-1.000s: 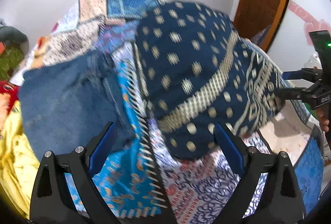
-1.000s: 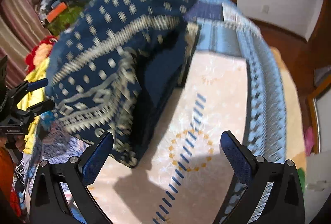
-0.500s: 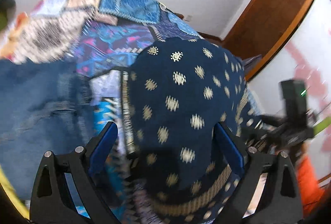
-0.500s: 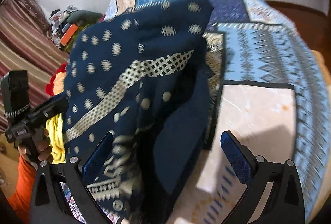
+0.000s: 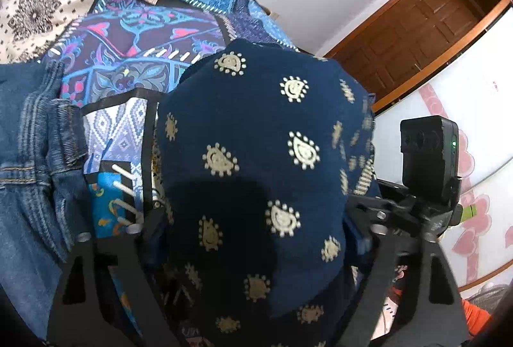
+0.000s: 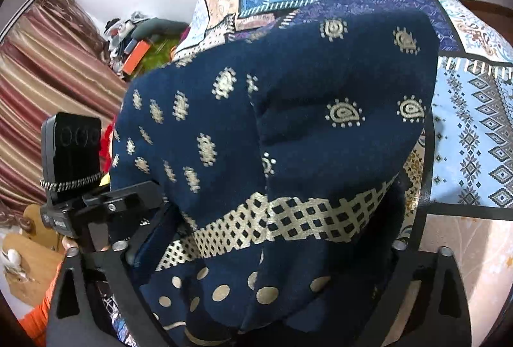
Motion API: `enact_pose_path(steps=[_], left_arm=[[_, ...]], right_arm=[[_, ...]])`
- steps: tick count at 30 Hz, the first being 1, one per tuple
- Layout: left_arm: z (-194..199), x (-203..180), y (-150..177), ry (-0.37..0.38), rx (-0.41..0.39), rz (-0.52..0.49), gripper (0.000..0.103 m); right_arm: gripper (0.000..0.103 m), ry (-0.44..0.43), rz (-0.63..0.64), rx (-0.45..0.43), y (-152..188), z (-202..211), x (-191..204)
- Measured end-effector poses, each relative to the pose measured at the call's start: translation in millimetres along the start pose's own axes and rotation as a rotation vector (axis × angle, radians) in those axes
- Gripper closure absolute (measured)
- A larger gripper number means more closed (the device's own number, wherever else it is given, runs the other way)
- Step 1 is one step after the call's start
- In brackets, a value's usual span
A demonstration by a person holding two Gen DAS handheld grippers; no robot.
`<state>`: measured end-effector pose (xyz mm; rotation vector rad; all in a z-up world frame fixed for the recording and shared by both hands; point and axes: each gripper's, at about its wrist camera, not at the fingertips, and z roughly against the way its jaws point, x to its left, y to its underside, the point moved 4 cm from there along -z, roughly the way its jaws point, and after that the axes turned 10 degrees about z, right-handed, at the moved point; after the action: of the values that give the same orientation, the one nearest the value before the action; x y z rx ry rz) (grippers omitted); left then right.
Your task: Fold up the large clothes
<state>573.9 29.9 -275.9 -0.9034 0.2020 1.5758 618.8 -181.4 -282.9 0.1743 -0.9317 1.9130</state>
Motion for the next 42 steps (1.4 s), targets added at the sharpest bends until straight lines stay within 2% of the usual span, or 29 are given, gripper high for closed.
enact_pose_path(steps=[4,5,9,12,19,25,33,39,42], left_arm=[[23.3,-15.5,11.4,0.002,-0.041,-0.068,0.045],[30.9,-21.2,14.8,-0.001,-0.052,-0.09,0.047],[68.4,-39.4,27.4,-0.021,-0.114,-0.162,0.051],[110.8,-51.7,33.2,-0.047,-0.189,-0.223,0.052],[189.9,-41.2,22.2,-0.039,-0.296,-0.217,0.051],[225.8,6.8,17.0,-0.07,-0.329,-0.162,0.051],[215.3,107.5,1.3,-0.143,-0.287,-0.027,0.051],[184.7,199.6,-11.2,-0.074,-0.207,0.208,0.048],[172.8,225.9,-6.1,-0.045,-0.188,0.259,0.038]], right_arm=[[0.05,0.005,0.035,-0.031,-1.5,19.1,21.2],[0.059,0.004,0.04,-0.03,-2.0,23.7,28.2],[0.063,0.029,0.102,-0.039,-1.6,41.1,68.0],[0.064,0.025,0.14,-0.07,-4.8,55.6,98.6],[0.064,0.011,0.244,-0.121,-31.0,64.7,184.2],[0.064,-0.015,0.265,-0.084,-46.6,16.1,233.8],[0.064,-0.043,0.202,0.061,-62.9,-100.4,237.4],[0.063,-0.005,0.193,0.159,-70.5,-172.7,217.8],[0.063,-0.016,0.222,0.164,-71.9,-177.0,215.4]])
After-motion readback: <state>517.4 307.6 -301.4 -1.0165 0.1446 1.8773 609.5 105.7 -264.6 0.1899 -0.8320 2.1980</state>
